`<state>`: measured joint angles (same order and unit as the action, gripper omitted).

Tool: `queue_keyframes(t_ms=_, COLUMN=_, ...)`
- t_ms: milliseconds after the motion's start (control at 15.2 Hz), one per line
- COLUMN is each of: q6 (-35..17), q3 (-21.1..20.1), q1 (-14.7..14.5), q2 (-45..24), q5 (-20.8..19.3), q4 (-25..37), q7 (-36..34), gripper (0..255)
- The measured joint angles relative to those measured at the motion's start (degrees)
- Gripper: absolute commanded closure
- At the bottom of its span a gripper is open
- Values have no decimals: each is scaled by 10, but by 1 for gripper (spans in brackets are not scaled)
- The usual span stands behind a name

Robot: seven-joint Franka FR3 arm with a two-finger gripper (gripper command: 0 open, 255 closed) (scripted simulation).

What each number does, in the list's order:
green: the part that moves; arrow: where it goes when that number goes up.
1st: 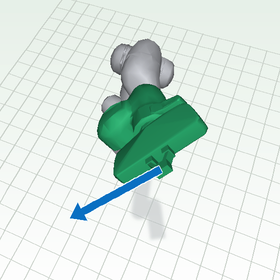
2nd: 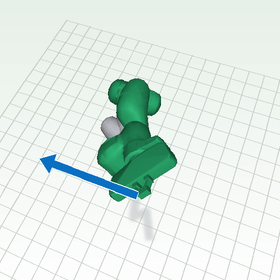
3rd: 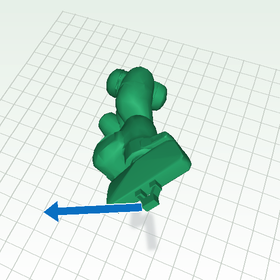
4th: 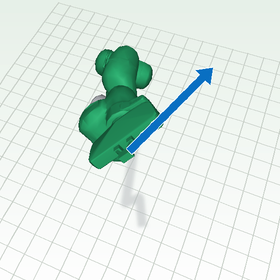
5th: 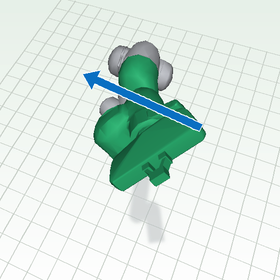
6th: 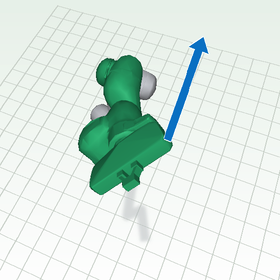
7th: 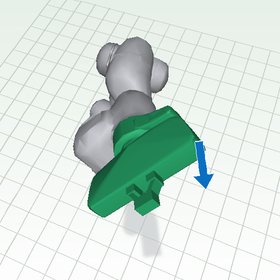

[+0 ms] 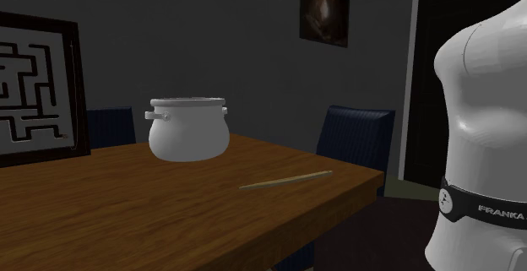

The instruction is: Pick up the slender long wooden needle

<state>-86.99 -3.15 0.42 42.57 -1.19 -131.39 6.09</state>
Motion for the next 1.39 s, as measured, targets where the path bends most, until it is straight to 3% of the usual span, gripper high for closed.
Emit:
queue_keyframes(t_ms=264, q6=-31, q3=16, q1=-5, q2=20, q5=-5, q4=-49, q7=30, gripper=0)
queue_keyframes(t_ms=990, q6=-218, q3=132, q1=-5, q2=41, q5=-59, q4=-250, q7=210, gripper=0)
queue_keyframes(t_ms=1386, q6=-353, q3=207, q1=-4, q2=-26, q5=-94, q4=-318, q7=313, gripper=0)
